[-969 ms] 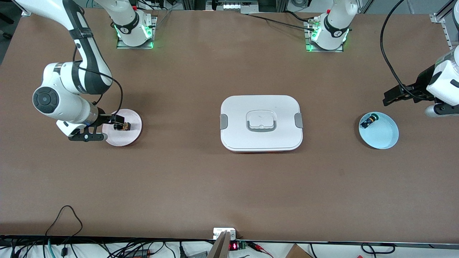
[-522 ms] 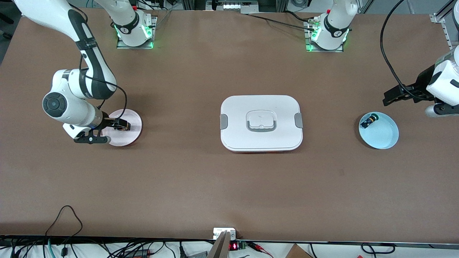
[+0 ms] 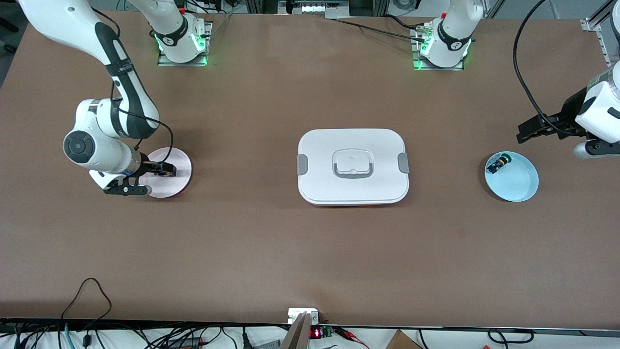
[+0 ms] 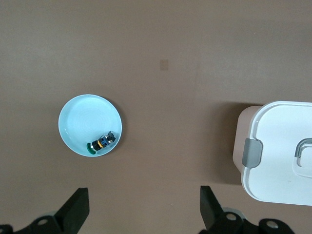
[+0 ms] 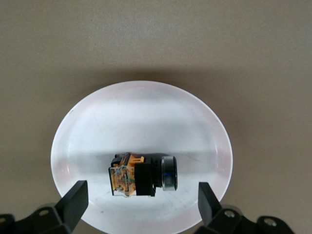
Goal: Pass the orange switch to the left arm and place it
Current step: 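Lower the right gripper and close it on the orange switch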
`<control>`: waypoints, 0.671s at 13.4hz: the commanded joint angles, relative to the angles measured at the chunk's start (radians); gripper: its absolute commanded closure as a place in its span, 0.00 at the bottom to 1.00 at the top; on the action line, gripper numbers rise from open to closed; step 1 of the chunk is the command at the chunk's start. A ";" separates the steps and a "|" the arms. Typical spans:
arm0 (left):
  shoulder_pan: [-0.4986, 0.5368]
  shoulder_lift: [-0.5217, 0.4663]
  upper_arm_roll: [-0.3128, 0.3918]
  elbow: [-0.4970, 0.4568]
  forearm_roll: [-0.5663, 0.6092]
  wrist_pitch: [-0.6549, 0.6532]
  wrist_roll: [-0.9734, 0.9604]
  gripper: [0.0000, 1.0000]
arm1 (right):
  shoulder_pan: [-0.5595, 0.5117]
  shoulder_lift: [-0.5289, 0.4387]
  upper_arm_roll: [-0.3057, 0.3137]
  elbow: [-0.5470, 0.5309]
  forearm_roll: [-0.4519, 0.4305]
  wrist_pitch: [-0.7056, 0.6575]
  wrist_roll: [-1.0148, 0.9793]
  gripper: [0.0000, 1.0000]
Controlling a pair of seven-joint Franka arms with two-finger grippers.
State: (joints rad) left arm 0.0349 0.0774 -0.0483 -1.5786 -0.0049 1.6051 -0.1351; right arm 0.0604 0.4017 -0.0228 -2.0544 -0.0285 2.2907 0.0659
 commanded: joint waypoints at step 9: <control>-0.003 0.015 -0.002 0.032 0.010 -0.013 -0.012 0.00 | 0.002 0.045 0.007 -0.009 -0.065 0.059 0.014 0.00</control>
State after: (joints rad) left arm 0.0346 0.0774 -0.0492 -1.5777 -0.0049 1.6051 -0.1351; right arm 0.0649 0.4528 -0.0213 -2.0551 -0.0763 2.3383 0.0659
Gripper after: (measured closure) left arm 0.000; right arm 0.000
